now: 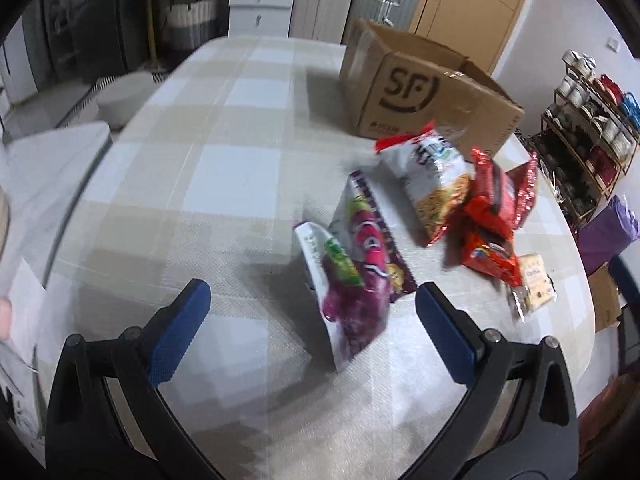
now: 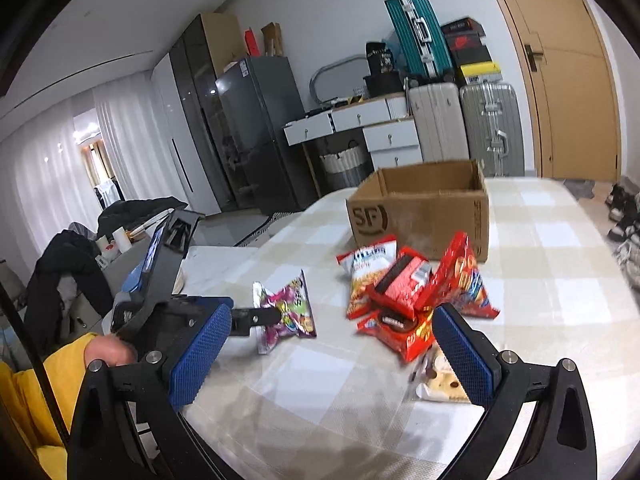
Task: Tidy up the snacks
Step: 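Grasp the purple grape candy bag with the left tool while the right tool grasps the cream cracker pack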
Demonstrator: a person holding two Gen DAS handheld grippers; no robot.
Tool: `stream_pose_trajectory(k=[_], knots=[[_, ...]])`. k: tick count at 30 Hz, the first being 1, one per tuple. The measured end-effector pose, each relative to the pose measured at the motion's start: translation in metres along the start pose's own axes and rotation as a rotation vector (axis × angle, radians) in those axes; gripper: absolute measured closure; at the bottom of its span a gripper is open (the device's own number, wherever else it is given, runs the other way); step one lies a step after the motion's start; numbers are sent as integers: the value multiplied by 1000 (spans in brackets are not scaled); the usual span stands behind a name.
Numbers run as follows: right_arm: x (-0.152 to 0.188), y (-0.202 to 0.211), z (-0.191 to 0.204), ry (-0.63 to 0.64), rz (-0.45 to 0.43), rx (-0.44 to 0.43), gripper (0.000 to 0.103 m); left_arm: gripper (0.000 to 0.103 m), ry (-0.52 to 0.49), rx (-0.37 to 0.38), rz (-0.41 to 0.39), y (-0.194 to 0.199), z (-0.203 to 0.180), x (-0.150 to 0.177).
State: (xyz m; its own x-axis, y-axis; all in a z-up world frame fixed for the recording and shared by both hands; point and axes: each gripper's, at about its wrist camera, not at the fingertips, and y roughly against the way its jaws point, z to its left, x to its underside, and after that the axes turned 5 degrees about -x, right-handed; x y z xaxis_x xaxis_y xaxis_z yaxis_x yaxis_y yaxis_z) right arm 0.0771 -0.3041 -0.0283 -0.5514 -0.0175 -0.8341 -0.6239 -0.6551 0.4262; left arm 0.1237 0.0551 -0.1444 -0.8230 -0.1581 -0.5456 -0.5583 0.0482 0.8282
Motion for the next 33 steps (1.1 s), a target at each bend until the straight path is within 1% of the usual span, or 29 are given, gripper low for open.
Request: stream_pose_trajectory(k=[3,5,7,8,10,13,17,18,20,21,22,23,26,30,33], knots=[[10,-14,-13,-54,46,-27,1,1,22,30,21,-14,5,-2],[17,-27,-22,-85,77,-44,1,3,16,21,33,-24,5,-2],[21,-33,-24,-94,86,-48,1,4,-1,12,27,-32,2,-5],[23,-37,-26,-99,89,-51,1,6,-11,18,23,-33,1,-5],[25,-42,-30,-106,91,-52,1,7,-26,24,17,-37,-2,-7],[25,-48,-37,-117,107,-23,1,7,-56,36,4,-42,-7,-10],[25,-46,-51,-133,106,24,1,9,-90,29,-9,-45,-11,-10],[24,-44,-53,-134,108,36,1,11,-98,27,-11,-42,-12,-8],[24,-43,-59,-136,116,72,1,27,-110,35,-19,-40,-14,-8],[24,-43,-61,-137,120,83,1,31,-111,40,-18,-40,-14,-9],[23,-44,-64,-136,127,103,1,43,-109,57,-14,-39,-13,-10],[23,-45,-65,-133,133,121,1,50,-104,71,-9,-38,-11,-10],[24,-46,-70,-126,148,174,1,56,-89,110,-1,-35,-6,-10],[27,-51,-75,-129,183,254,1,58,-84,127,-2,-32,-3,-6],[31,-56,-81,-137,224,292,1,58,-93,123,-9,-28,-4,-2]])
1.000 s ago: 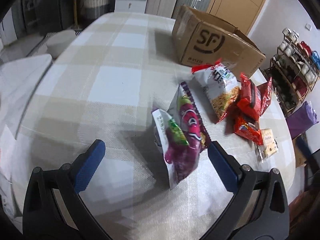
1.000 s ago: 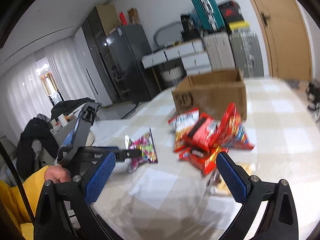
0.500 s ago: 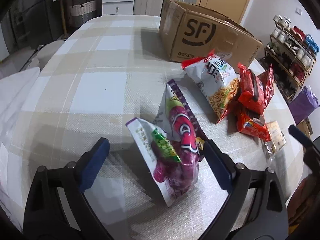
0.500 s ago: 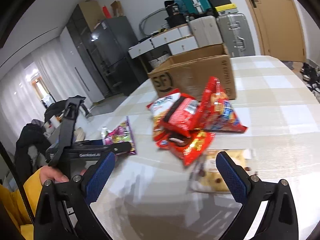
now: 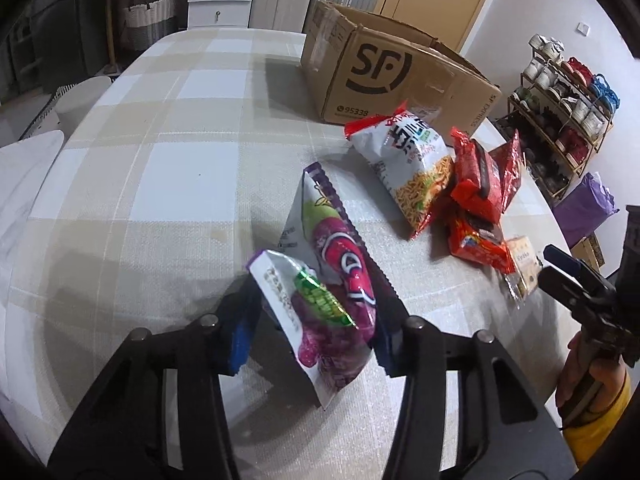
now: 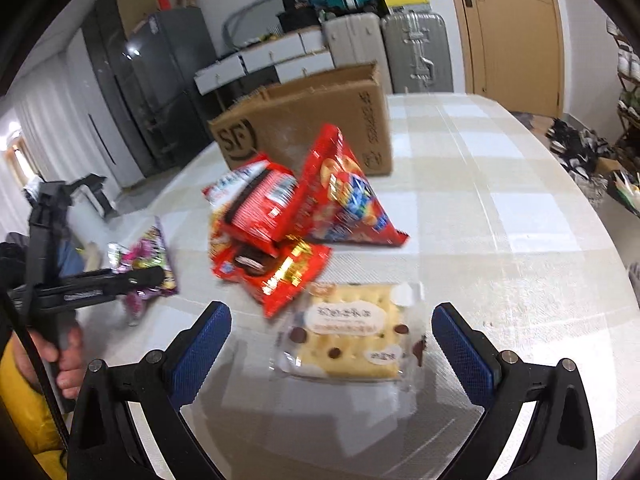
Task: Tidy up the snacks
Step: 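Grasp the purple grape candy bag with the left tool while the right tool grasps the cream cracker pack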
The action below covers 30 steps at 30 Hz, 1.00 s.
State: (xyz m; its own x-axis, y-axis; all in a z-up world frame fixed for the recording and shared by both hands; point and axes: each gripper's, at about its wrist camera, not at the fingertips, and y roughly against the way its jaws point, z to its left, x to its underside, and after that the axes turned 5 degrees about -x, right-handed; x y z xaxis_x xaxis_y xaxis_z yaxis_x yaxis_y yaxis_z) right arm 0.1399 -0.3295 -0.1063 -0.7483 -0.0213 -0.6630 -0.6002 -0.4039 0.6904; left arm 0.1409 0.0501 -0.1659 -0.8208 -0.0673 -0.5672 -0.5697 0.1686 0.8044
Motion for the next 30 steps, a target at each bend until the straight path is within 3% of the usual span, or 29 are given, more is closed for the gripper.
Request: stream_pose_trajectory(k=[4,15,21,24,30], knots=[[-1,-15,-10,-60,71,-7,1,58,5,14,0,4,0,6],[2,-33,13,81,132,111,2,58,-3,12,-36,9,0,16],[2,-39,19,131,154,183,11,58,-11,9,-48,11,1,19],[3,-38,20,133,151,177,13,58,-17,3,-54,12,0,21],[5,-31,17,134,127,163,30,58,-19,4,-49,14,0,24]])
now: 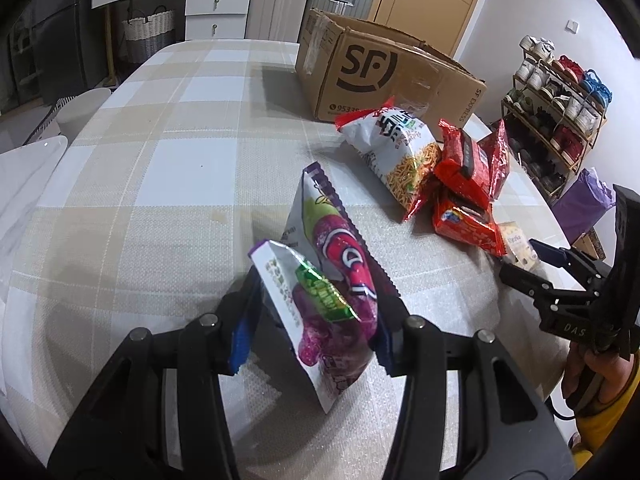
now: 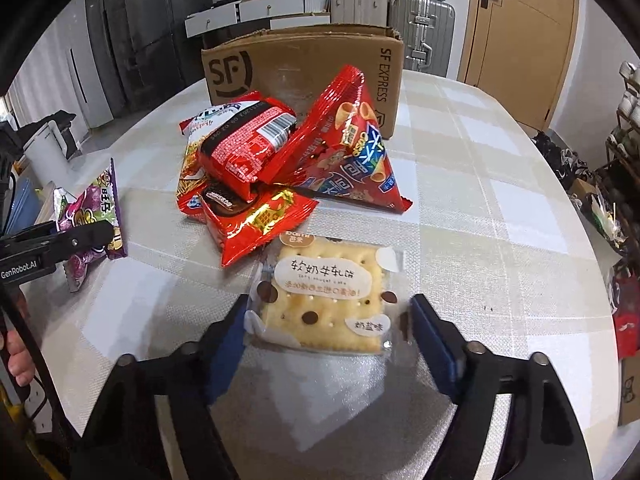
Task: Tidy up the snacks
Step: 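Grasp the purple grape candy bag with the left tool while the right tool grasps the cream cracker pack, then lift both held snacks and carry them over the SF box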
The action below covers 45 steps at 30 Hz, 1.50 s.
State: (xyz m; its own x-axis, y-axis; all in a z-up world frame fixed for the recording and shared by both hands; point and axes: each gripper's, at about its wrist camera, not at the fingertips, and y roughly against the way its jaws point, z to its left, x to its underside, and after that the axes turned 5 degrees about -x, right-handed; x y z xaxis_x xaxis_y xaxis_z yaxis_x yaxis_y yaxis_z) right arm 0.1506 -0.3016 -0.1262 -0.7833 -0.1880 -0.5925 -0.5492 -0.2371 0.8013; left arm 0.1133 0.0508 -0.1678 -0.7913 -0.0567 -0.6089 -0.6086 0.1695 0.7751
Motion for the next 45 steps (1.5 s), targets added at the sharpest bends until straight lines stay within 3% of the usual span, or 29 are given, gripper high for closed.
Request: stream_pose_trajectory(k=[6,16,19,25,40,45], knots=[[4,10,-1,-8,-17,-33,41,58,3,-8,16,1,-1,1],[12,26,-23,-127,-65,-149,42,58,-6,-31,27,9,-7,3],[13,38,-24,-114,-96,-107,42,58,-9,-33,20,12,-9,3],[13,53,-26,-117,-129,-150,42,58,-17,-45,0,24,-14,2],[-24,146,-13,-112,-346,-431,42,58,-125,-19,-188,112,-56,-26],[-37,178,-3,-80,-417,-485,42,58,-142,-4,-257,143,-63,-44]])
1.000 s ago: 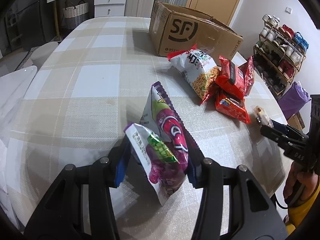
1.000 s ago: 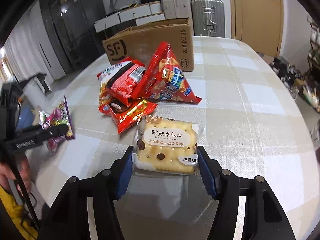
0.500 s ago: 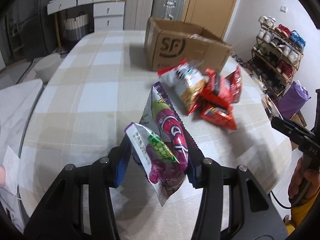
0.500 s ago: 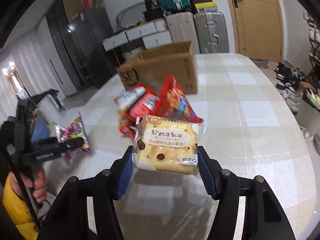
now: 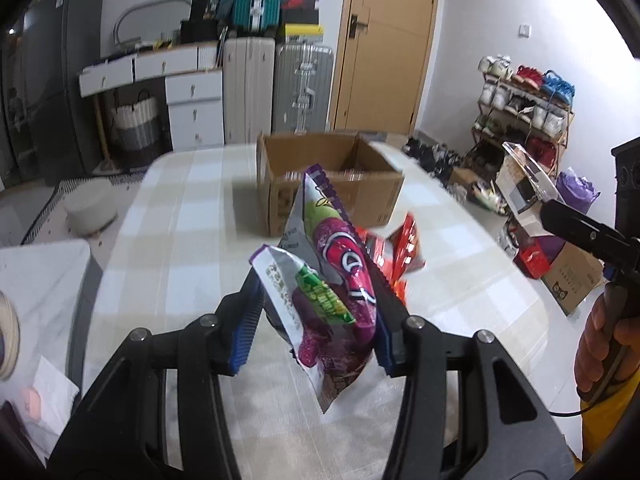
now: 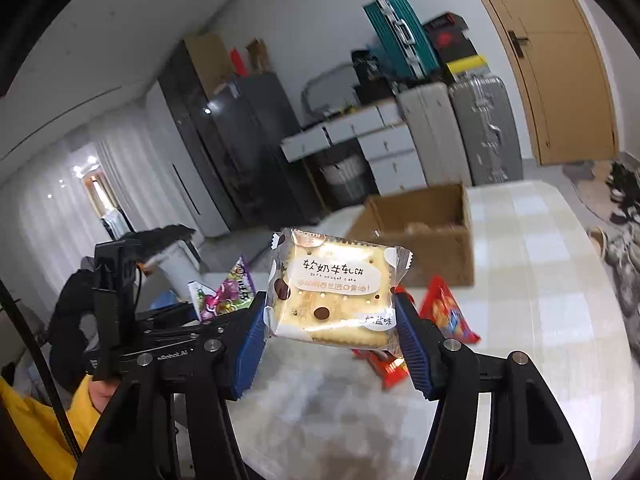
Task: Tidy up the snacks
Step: 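Lift both held snacks and carry them over the SF box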
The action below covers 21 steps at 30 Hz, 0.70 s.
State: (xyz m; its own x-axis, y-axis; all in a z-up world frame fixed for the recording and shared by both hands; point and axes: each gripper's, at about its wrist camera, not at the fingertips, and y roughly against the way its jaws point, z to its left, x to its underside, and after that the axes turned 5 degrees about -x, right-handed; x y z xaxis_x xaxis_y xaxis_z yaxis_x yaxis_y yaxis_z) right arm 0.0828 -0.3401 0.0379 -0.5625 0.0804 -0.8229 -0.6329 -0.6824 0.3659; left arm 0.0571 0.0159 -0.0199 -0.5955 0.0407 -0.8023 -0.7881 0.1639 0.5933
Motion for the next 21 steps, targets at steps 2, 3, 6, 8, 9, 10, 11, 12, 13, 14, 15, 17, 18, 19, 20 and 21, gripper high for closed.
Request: stream_pose_trajectory(k=[2,3,6,8,9,10,11,12,13,14,15,17,18,19,20,21], knots=[[-8,4,5,-5,-17,-25,42,58,-12,7,-22,8,-1,-9],[-12,7,8,-8,-24,-35,42,58,-19,10,-26,11,-3,-12],[-25,12,12,-13,-40,-48,42,58,-37,0,-27,16,-7,-22],[-36,14,12,-22,-49,-64,42,58,-43,10,-23,16,-8,-30],[-42,15,13,-19,-56,-62,42,58,-43,20,-21,16,-9,-34],[-49,17,14,-4,-68,-56,42,58,-43,27,-19,15,-8,-38],[-55,20,17,15,-83,-49,42,58,-43,29,-18,14,-10,-42],[-60,21,19,26,-93,-46,42,58,-43,31,-20,14,-9,-46],[-67,24,22,38,-104,-48,42,58,-45,27,-24,14,-9,-50],[-71,25,24,43,-110,-49,42,58,-46,23,-26,11,-9,-54],[-74,25,25,50,-115,-47,42,58,-41,21,-29,12,-8,-56],[-84,23,27,66,-122,-42,42,58,-20,30,-38,13,-7,-63],[-87,23,28,73,-126,-40,42,58,-13,32,-42,13,-6,-65],[-90,21,28,82,-127,-39,42,58,-9,32,-45,13,-6,-67],[-94,19,28,91,-127,-36,42,58,-8,32,-45,12,-7,-69],[-96,18,29,98,-127,-31,42,58,-10,32,-43,10,-8,-72]])
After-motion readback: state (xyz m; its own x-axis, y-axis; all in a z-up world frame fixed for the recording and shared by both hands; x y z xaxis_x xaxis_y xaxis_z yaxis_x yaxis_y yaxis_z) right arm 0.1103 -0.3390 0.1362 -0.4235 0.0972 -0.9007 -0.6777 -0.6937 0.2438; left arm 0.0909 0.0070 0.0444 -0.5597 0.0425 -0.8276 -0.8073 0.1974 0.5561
